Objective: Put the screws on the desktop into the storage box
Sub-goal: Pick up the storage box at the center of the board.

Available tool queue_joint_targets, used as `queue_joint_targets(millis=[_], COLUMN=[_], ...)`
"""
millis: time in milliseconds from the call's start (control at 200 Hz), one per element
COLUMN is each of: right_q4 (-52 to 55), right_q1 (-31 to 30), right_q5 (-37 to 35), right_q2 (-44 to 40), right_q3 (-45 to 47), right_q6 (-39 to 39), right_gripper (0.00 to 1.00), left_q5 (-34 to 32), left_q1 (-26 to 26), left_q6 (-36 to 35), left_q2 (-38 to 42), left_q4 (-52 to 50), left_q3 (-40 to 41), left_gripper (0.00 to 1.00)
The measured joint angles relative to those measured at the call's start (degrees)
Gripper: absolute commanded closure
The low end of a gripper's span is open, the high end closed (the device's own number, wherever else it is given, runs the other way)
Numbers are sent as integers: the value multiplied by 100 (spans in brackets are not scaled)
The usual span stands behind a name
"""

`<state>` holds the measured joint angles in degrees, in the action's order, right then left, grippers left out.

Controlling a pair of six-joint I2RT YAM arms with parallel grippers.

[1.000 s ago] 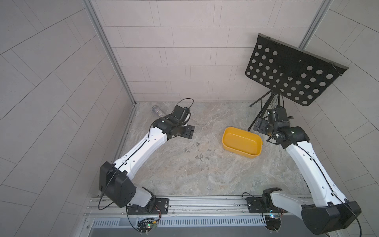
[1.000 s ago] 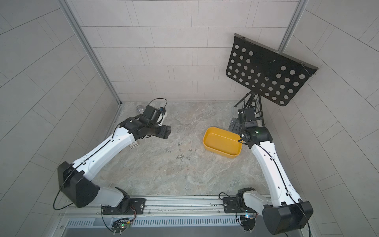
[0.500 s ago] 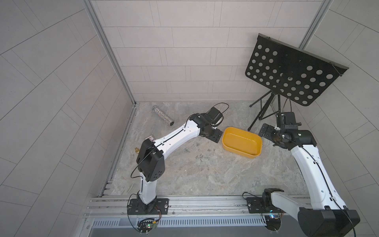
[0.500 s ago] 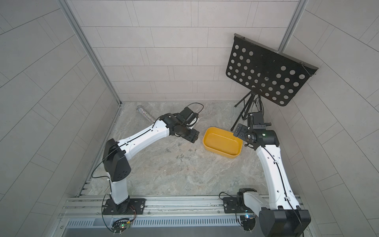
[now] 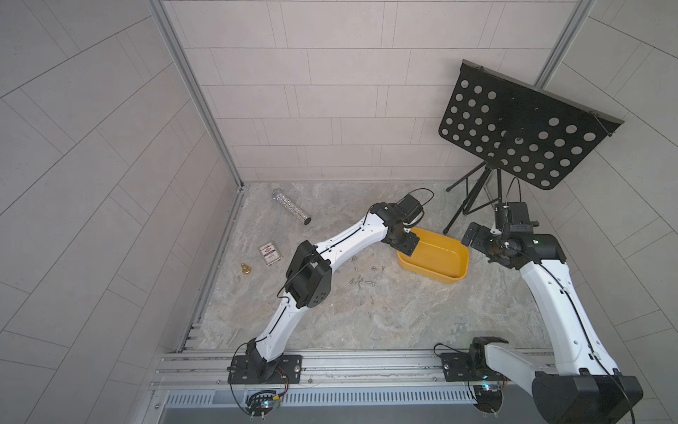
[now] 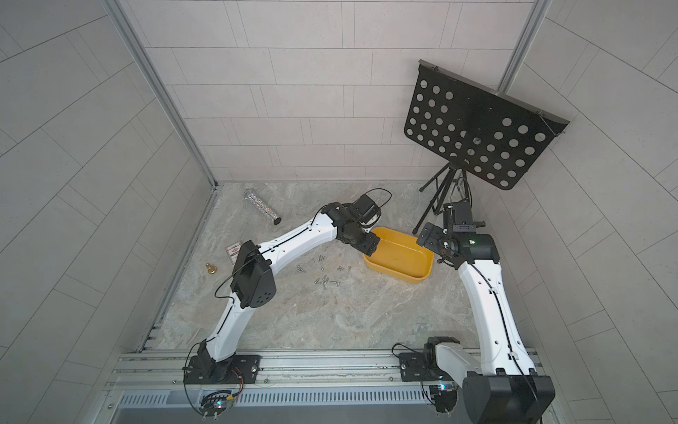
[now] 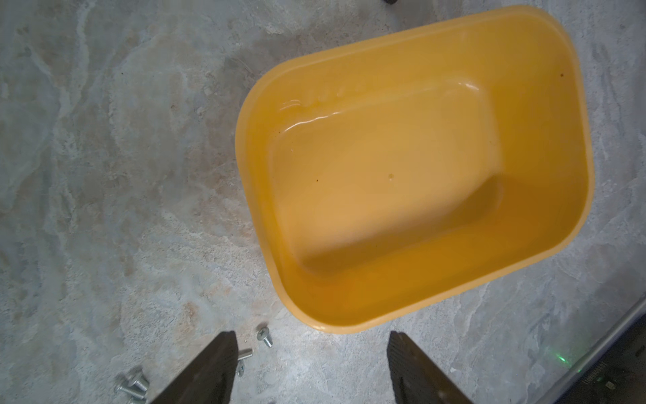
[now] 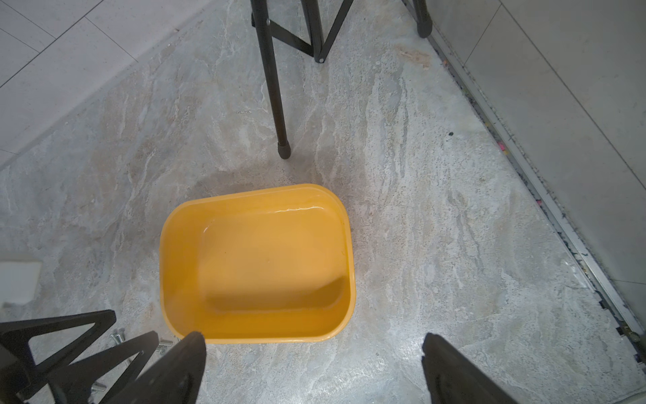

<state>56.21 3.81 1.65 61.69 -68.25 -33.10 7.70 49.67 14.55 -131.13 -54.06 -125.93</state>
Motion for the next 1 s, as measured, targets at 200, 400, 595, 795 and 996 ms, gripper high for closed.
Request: queue_joint_targets(millis=[200, 400, 595, 795, 996], right_q4=[11, 17, 20, 20, 20], right_q1=[0, 0, 0, 0, 0], right_q5=[76, 98, 114, 136, 190], right_q2=[-31, -35, -44, -59, -87], right_q3=[39, 57, 103, 125, 125], right_q6=[-9, -20, -20, -20, -22], right_gripper=[0, 0, 1, 1, 1], left_q5=[-50, -44, -52, -111, -247], left_q1=[-11, -20, -70, -133, -166], left_q6=[-59, -94, -48, 13, 57], left_q2=[-525, -1161, -1285, -1311, -1314], left_q4=[-31, -96, -103, -85, -92], left_q3=[-487, -1248, -1429, -1432, -1432], left_gripper=[30, 42, 58, 73, 79])
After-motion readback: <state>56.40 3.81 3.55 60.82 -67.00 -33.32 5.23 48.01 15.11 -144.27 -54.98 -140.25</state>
